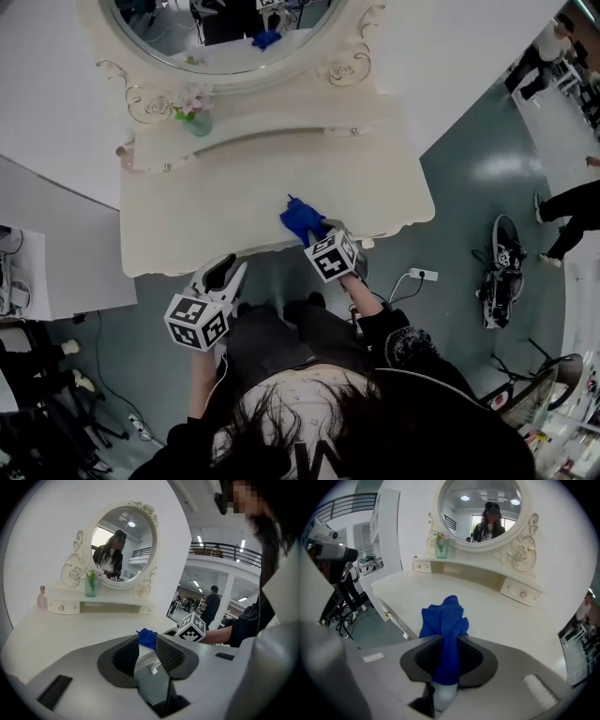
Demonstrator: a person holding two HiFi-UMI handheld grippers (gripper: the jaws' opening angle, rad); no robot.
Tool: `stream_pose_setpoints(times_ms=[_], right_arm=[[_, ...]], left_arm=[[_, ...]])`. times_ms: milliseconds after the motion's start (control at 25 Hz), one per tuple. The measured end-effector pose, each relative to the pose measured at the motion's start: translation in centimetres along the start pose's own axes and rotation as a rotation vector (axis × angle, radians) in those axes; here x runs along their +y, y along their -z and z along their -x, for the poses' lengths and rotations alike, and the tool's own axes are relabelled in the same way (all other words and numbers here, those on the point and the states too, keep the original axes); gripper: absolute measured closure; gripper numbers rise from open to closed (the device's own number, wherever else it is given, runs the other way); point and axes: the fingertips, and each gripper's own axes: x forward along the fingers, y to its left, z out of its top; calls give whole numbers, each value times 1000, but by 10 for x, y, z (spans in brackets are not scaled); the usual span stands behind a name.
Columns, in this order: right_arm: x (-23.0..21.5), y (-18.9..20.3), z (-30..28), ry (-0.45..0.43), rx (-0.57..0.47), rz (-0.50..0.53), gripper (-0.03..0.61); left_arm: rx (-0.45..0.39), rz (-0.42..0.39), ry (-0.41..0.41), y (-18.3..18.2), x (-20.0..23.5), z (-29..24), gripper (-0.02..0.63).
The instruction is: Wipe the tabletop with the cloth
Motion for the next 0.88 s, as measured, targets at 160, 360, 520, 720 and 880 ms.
stream_pose_setpoints(times_ms=[160, 360, 520, 720, 880], right_arm=[[-47, 23, 17, 23, -1, -16, 491], [-105, 49, 36, 79, 10, -52, 491], [-158, 75, 55, 151, 16, -101, 491], [-222, 109, 76, 249, 36, -172, 491], [-263, 129, 97, 326, 51, -226, 491]], left_arm=[[4, -14, 5, -2, -30, -20, 503], [-5, -20, -14, -8, -49, -36, 503], [-16, -36, -15, -15, -64, -49, 503], [-9, -50, -2, -16, -79, -62, 503], [1, -62, 10, -17, -88, -69, 503]])
